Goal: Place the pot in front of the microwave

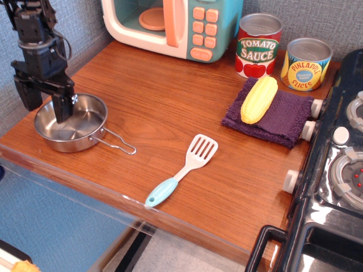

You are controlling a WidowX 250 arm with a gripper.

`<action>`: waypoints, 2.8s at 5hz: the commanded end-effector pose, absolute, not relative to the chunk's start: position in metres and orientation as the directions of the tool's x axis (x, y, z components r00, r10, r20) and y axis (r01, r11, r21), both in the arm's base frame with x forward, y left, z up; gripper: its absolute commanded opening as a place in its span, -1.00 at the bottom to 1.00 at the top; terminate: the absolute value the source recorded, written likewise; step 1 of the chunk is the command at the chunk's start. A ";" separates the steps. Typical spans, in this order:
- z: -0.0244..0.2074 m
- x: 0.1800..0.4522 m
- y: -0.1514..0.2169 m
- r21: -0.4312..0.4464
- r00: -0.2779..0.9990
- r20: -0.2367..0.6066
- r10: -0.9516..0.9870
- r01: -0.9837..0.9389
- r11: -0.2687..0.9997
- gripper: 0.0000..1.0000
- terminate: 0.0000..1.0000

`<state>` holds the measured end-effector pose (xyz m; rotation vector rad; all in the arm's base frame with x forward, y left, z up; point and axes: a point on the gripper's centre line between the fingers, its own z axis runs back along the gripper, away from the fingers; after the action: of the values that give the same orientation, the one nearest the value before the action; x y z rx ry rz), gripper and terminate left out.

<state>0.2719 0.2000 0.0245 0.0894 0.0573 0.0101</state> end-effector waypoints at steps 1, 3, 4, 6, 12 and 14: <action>0.023 0.276 0.204 0.118 0.997 -0.051 0.049 -0.043 0.992 -1.00 -1.00; 0.022 0.276 0.201 0.127 0.997 -0.062 0.049 -0.041 0.991 -1.00 -1.00; 0.025 0.275 0.201 0.123 0.997 -0.048 0.063 -0.057 0.991 -1.00 -1.00; 0.066 0.290 0.186 0.064 0.990 0.046 0.134 -0.137 0.989 -1.00 -1.00; 0.036 0.404 0.201 0.026 1.000 0.016 -0.018 0.017 1.000 -1.00 -1.00; 0.045 0.402 0.201 0.058 1.000 0.028 -0.012 0.010 0.998 1.00 -1.00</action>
<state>0.3979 0.1966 0.0141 0.0230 0.0330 -0.0055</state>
